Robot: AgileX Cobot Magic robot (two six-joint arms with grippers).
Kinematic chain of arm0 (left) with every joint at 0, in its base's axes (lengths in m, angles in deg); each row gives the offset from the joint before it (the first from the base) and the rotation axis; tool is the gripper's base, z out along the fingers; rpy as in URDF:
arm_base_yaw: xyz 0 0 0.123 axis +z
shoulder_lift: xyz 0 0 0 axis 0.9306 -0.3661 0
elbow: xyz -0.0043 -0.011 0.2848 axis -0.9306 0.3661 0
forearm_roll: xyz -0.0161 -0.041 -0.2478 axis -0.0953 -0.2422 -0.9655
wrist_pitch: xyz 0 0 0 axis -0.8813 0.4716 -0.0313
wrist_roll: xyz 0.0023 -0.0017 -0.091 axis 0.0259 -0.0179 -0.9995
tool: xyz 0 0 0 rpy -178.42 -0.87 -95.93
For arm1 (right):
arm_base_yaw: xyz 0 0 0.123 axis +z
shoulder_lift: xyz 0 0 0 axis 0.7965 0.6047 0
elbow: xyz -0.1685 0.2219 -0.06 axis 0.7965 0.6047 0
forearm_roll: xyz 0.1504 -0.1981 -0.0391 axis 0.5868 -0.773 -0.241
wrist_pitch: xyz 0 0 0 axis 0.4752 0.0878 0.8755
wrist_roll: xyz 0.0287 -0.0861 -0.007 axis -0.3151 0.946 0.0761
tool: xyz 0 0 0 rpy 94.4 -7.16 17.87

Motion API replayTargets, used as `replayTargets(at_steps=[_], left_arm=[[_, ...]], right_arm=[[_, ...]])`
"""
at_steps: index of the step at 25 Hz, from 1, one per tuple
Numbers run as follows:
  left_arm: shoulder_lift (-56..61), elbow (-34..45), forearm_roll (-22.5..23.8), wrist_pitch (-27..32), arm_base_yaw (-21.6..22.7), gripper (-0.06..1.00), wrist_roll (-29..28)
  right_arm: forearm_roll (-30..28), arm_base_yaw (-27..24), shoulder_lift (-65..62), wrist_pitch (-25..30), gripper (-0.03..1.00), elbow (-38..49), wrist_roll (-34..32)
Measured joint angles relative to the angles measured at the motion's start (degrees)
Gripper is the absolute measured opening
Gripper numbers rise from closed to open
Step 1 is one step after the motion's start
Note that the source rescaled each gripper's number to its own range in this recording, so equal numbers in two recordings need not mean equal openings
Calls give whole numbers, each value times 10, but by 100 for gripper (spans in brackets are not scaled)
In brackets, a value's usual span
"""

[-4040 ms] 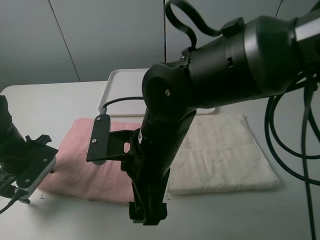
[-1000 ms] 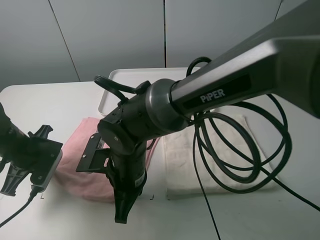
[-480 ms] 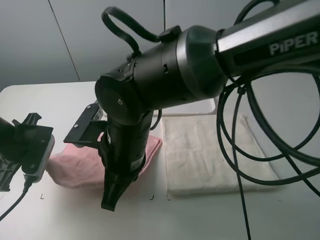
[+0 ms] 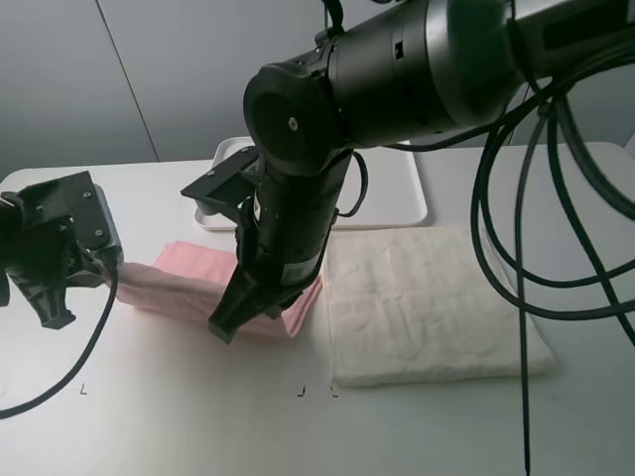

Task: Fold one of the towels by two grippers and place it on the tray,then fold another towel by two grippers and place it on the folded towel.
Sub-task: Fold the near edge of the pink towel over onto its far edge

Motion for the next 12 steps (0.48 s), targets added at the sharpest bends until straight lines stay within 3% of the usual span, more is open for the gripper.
replayTargets(at_steps=[8,12], left_arm=[[-31,-22,-13,-24,0,3,-91],[-53,-43,-27,-29,0,10,-118]], right_arm=[[-54,-7,2,-26,0,0,-74],[-119,-7,12,-43,0,0,-139]])
